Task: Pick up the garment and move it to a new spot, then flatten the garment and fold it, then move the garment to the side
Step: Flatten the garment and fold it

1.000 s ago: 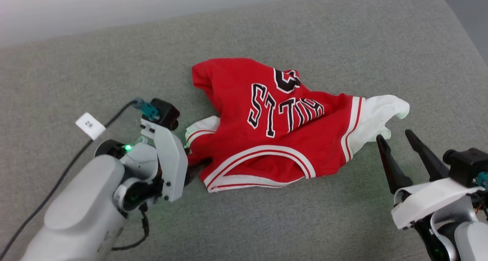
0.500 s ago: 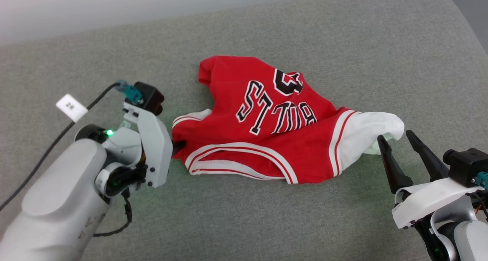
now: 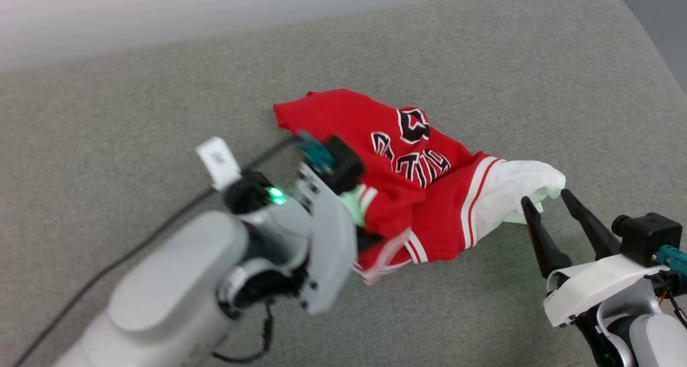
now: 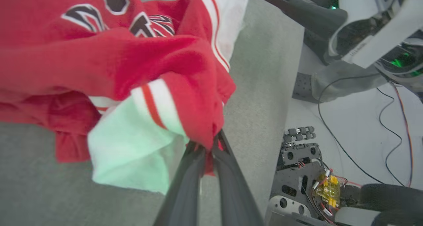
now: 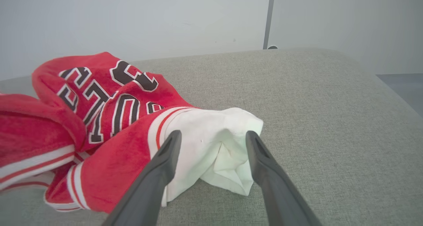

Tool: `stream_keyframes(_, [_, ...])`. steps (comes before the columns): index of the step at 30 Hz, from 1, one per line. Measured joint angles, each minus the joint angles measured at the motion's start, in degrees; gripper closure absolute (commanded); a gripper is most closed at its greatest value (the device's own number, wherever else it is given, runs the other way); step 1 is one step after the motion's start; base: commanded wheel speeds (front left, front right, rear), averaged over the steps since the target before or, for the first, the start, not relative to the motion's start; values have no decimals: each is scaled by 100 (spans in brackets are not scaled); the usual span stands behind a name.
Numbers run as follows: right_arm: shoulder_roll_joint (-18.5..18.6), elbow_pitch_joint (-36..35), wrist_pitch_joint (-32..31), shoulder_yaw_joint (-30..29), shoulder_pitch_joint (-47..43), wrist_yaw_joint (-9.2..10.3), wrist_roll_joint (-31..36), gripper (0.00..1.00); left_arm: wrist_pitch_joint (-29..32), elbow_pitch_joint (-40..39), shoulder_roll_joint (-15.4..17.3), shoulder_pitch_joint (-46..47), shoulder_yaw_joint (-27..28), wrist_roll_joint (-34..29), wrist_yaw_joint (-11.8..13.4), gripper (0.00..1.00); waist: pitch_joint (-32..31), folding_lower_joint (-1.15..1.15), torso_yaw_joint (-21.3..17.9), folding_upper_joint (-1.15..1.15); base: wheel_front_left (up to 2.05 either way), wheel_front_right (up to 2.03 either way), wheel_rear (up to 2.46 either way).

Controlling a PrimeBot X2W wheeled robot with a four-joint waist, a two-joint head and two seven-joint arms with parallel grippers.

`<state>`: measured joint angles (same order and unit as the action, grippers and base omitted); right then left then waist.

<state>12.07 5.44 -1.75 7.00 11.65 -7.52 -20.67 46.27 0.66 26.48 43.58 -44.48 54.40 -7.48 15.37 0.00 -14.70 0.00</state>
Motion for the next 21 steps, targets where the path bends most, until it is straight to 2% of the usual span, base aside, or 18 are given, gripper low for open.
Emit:
stream_keyframes(4, [-2,43,25,26,-9,0,-12,0,122,-232,-197,-131,-248,120,0,95,-1,0,-83,0,0,0,0])
stream_keyframes(7, [-37,88,52,49,-26,-1,-12,0,152,-247,-259,-215,-396,126,0,80,-1,0,-144,0,0,0,0])
stream_keyframes(8, [-49,107,51,59,-26,-1,-11,0,141,-213,-263,-236,-438,104,0,70,-2,0,-162,0,0,0,0])
stream_keyframes(9, [-65,127,52,65,-26,0,-12,0,100,-168,-269,-270,-477,80,0,36,-4,0,-179,0,0,0,0])
stream_keyframes(11, [-94,164,59,81,-25,0,-11,0,56,-49,-287,-354,-538,57,0,0,-12,0,-206,0,0,0,0])
stream_keyframes(16, [-121,241,69,79,-25,0,-12,0,-112,109,-268,-404,-558,14,-1,0,-48,0,-211,0,0,0,0])
stream_keyframes(21, [-113,268,74,53,-25,0,-5,0,-88,-101,-208,-408,-405,231,54,0,-108,0,-148,0,0,0,0])
